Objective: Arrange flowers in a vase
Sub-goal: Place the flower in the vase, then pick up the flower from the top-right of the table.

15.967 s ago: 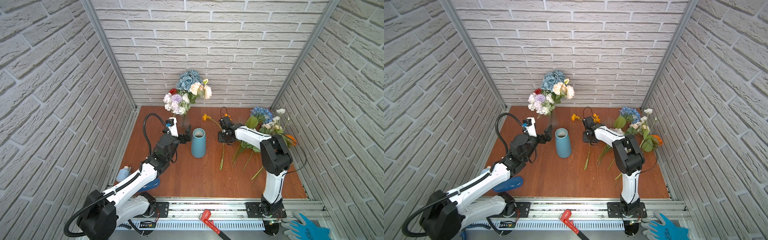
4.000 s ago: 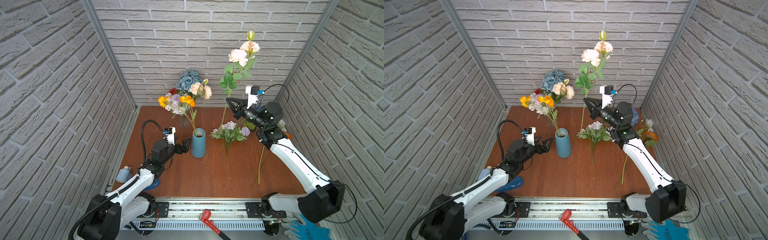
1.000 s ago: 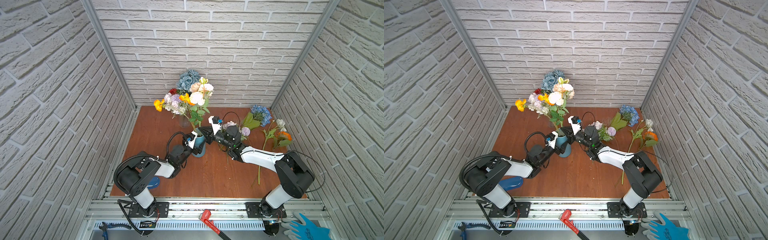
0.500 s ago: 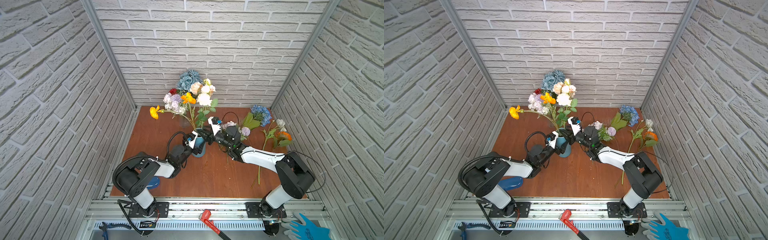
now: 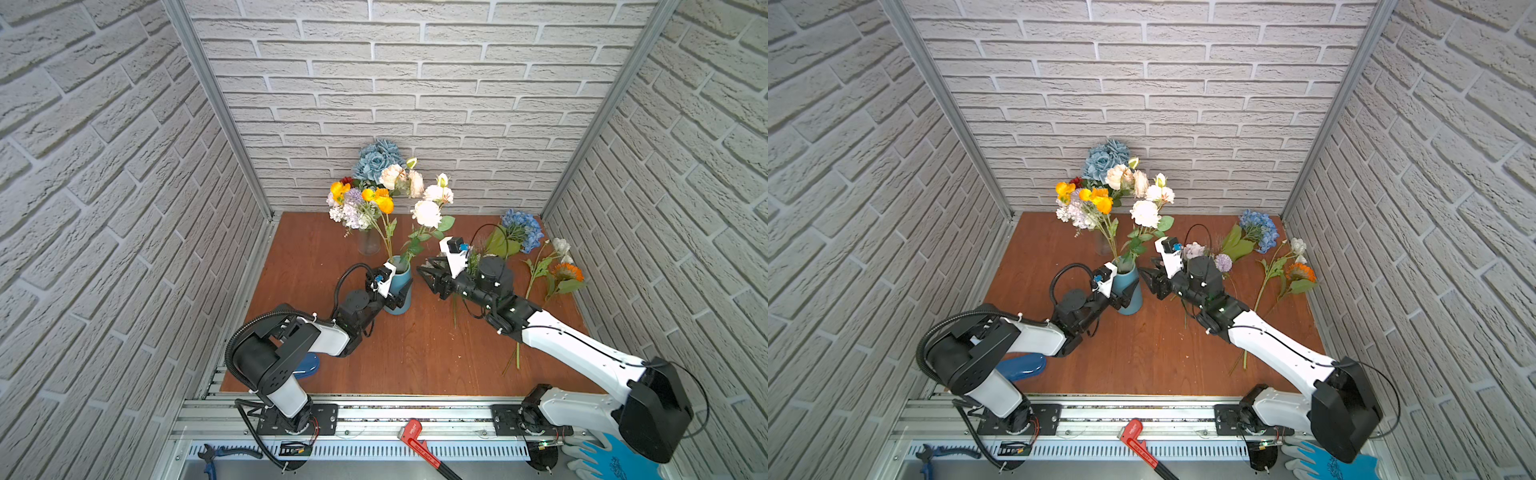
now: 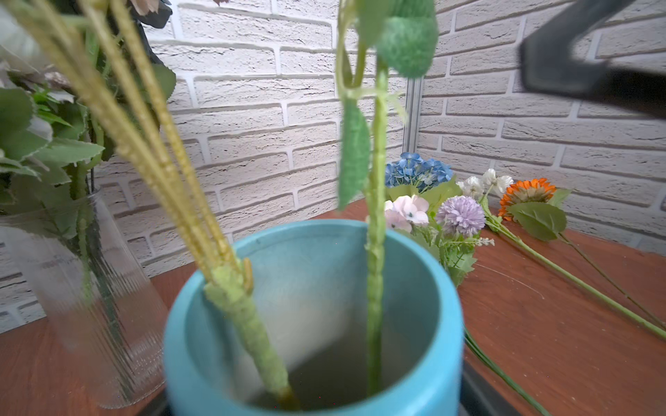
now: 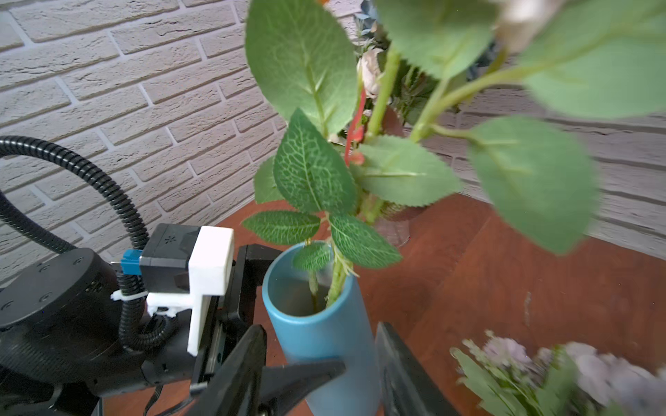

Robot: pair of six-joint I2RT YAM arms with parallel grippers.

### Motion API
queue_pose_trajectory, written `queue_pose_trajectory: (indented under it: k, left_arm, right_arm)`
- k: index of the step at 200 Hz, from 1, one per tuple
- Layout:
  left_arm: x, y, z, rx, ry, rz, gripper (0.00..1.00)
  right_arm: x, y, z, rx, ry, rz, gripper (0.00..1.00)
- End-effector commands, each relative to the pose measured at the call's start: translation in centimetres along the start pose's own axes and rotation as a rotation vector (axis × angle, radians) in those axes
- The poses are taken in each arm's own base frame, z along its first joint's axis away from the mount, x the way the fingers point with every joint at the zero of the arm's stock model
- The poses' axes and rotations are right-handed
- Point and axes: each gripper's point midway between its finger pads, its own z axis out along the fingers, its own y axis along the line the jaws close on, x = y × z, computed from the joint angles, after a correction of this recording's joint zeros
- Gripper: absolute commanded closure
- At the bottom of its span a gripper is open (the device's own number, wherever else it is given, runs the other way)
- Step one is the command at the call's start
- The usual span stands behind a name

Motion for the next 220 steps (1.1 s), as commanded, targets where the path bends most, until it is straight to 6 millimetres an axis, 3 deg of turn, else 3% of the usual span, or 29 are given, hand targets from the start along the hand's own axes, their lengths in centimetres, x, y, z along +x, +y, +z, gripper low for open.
queue_pose_trajectory:
  k: [1, 32, 72, 94, 129, 162, 191, 220]
  left_arm:
    - [-1.1, -0.2, 0.3, -0.001, -0.026, 0.023, 1.0]
    - [-1.1, -0.2, 0.3, -0.014, -0.018, 0.029, 1.0]
    - [-0.8, -0.4, 0.2, -0.015, -0.01, 0.033, 1.0]
    - [-0.9, -0.6, 0.2, -0.014, -0.019, 0.023, 1.0]
    - [-0.6, -0.9, 0.2, -0.007, -0.014, 0.022, 1.0]
    - [-0.2, -1.0, 0.3, -0.006, -0.002, 0.021, 1.0]
    - [-0.2, -1.2, 0.3, 0.004, 0.006, 0.017, 1.0]
    - [-0.1, -1.4, 0.2, 0.009, 0.015, 0.015, 1.0]
  right_arm:
    - [3.5, -3.4, -2.2, 0.165, 0.144, 0.017, 0.48]
    - [6.2, -8.7, -5.6, 0.387, 0.278, 0.166, 0.48]
    - [10.4, -17.8, -13.0, 0.879, 0.422, 0.402, 0.5]
    - [12.1, -20.9, -16.4, 1.046, 0.49, 0.46, 0.51]
    - [12.6, -25.3, -19.2, 1.165, 0.494, 0.535, 0.51]
    - [13.0, -29.6, -20.0, 1.201, 0.522, 0.623, 0.51]
    - [14.5, -32.7, -18.3, 1.177, 0.598, 0.653, 0.55]
    - [15.3, -34.1, -16.7, 1.14, 0.645, 0.671, 0.57]
